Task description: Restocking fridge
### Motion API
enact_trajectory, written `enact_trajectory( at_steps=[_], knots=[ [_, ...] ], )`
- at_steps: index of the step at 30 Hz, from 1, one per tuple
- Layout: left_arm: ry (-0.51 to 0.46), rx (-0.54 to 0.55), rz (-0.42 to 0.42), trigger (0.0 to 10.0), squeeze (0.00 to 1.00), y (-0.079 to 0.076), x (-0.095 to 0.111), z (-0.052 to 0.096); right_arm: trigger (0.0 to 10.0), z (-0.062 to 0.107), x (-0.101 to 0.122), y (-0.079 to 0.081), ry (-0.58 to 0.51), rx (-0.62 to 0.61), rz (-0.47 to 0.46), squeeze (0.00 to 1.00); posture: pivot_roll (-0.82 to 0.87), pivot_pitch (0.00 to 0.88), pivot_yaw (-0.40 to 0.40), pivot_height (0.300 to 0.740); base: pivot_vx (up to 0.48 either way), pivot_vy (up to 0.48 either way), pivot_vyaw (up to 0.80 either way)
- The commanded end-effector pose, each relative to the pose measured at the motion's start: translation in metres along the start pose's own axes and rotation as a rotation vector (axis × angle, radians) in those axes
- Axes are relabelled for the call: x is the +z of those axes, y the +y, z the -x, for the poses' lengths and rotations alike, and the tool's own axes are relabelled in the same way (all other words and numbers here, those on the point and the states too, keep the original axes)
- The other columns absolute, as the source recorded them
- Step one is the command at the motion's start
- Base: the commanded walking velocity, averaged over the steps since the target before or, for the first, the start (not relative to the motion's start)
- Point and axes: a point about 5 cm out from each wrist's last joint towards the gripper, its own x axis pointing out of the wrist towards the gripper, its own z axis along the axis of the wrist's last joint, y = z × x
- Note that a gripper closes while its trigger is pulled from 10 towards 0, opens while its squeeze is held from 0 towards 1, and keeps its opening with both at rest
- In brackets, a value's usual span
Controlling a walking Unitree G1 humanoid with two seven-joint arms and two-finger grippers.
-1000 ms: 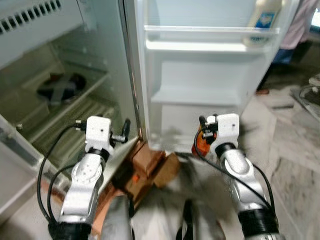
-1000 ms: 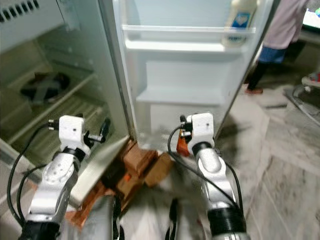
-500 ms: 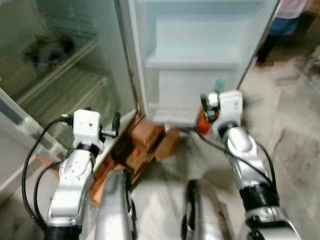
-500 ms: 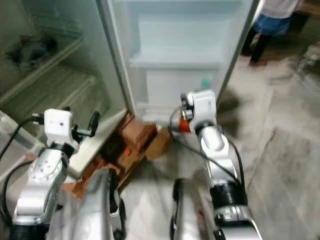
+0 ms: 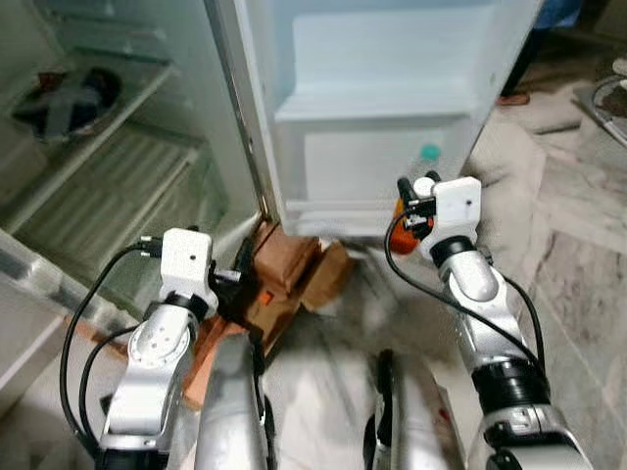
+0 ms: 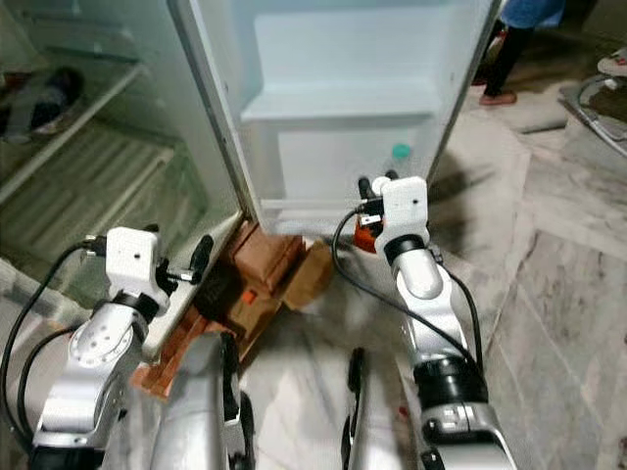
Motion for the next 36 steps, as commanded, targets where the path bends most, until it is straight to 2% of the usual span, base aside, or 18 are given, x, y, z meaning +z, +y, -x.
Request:
enact_trajectory(
  at_steps=[1,8,16,20,22,25,29,33,36],
  knots=[
    [-0.025,-0.009,0.005,10.0,0.00,-0.002,0.005,-0.003,10.0,0.000,0.012,-0.002,-0.069,-0.003,0.017,0.00,0.06,0.181,0.043,0.571,0.480,0.000,0.00],
    [-0.020,-0.007,0.018,10.0,0.00,-0.006,0.005,-0.006,10.0,-0.002,0.016,0.000,-0.091,0.016,0.042,0.00,0.06,0.174,0.037,0.571,0.410,0.000,0.00],
    [-0.009,0.011,0.037,10.0,0.00,-0.006,0.002,-0.001,10.0,-0.002,0.014,0.007,-0.087,0.054,0.000,0.00,0.07,0.171,0.028,0.571,0.000,0.000,0.00],
    [-0.007,0.020,0.038,10.0,0.00,-0.005,0.001,0.000,10.0,0.000,0.014,0.016,-0.084,0.110,-0.040,0.00,0.07,0.173,0.027,0.571,0.000,0.000,0.00],
    [-0.006,0.025,0.038,10.0,0.00,-0.005,0.001,0.001,10.0,0.005,0.014,0.026,-0.082,0.184,-0.088,0.00,0.07,0.173,0.028,0.571,0.000,0.000,0.00],
    [-0.005,0.028,0.037,10.0,0.00,-0.004,0.001,0.001,10.0,0.012,0.014,0.036,-0.089,0.267,-0.096,0.00,0.07,0.174,0.030,0.571,0.000,0.000,0.00],
    [-0.006,0.031,0.032,10.0,0.00,-0.004,0.002,0.000,10.0,0.017,0.013,0.041,-0.082,0.287,-0.111,0.00,0.07,0.178,0.033,0.571,0.000,0.000,0.65],
    [-0.005,0.032,0.029,10.0,0.00,-0.003,0.002,0.001,10.0,0.019,0.011,0.043,-0.071,0.289,-0.101,0.00,0.07,0.189,0.038,0.571,0.000,0.000,0.52],
    [0.002,0.036,0.019,10.0,0.00,-0.004,0.001,0.003,10.0,0.017,0.010,0.037,-0.069,0.246,-0.040,0.00,0.07,0.197,0.040,0.571,0.000,0.000,0.00]
  ],
)
